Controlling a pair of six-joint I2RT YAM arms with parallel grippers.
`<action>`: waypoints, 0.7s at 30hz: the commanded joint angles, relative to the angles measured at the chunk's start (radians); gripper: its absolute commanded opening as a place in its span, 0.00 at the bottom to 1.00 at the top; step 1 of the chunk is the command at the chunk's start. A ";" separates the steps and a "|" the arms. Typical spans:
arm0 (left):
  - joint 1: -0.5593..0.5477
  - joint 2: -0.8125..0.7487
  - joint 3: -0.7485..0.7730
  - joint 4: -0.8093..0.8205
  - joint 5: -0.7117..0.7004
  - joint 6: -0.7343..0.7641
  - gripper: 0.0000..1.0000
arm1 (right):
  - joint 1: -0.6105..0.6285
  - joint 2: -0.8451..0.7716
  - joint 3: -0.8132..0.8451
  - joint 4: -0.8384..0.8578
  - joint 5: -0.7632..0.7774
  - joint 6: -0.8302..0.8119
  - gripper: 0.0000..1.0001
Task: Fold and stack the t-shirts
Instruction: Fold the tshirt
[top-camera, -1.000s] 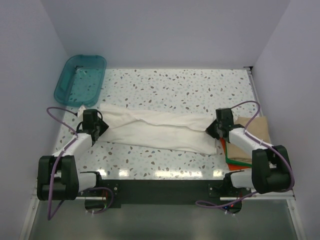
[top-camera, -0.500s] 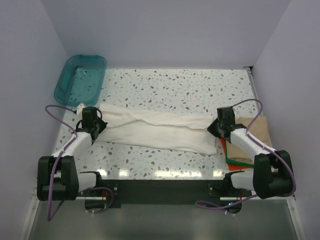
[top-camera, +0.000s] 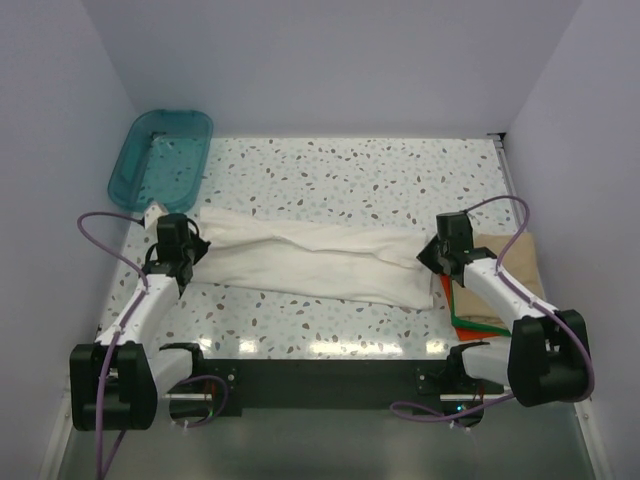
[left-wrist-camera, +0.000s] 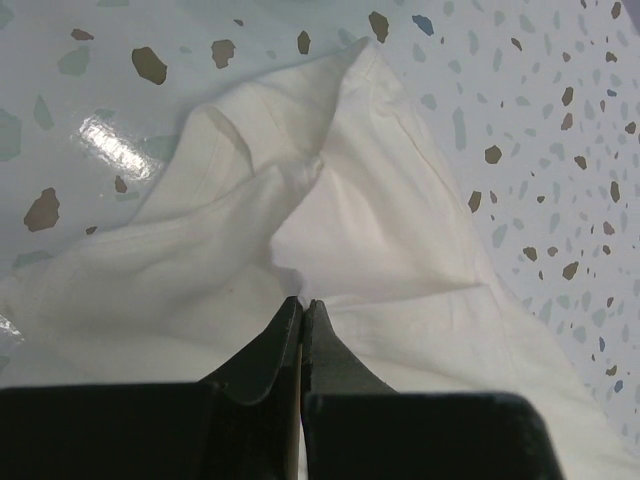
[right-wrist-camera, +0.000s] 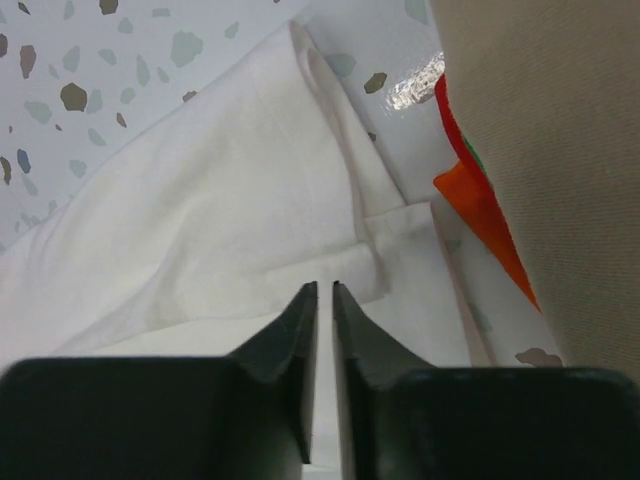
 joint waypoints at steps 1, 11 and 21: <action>0.006 -0.031 0.028 -0.005 -0.027 0.016 0.00 | -0.004 -0.024 0.025 -0.009 0.020 -0.016 0.23; 0.006 -0.017 0.029 0.009 -0.012 0.012 0.00 | -0.003 0.048 0.002 0.040 -0.013 -0.031 0.47; 0.006 -0.008 0.032 0.015 -0.014 0.016 0.00 | -0.004 0.129 0.001 0.080 -0.025 -0.038 0.43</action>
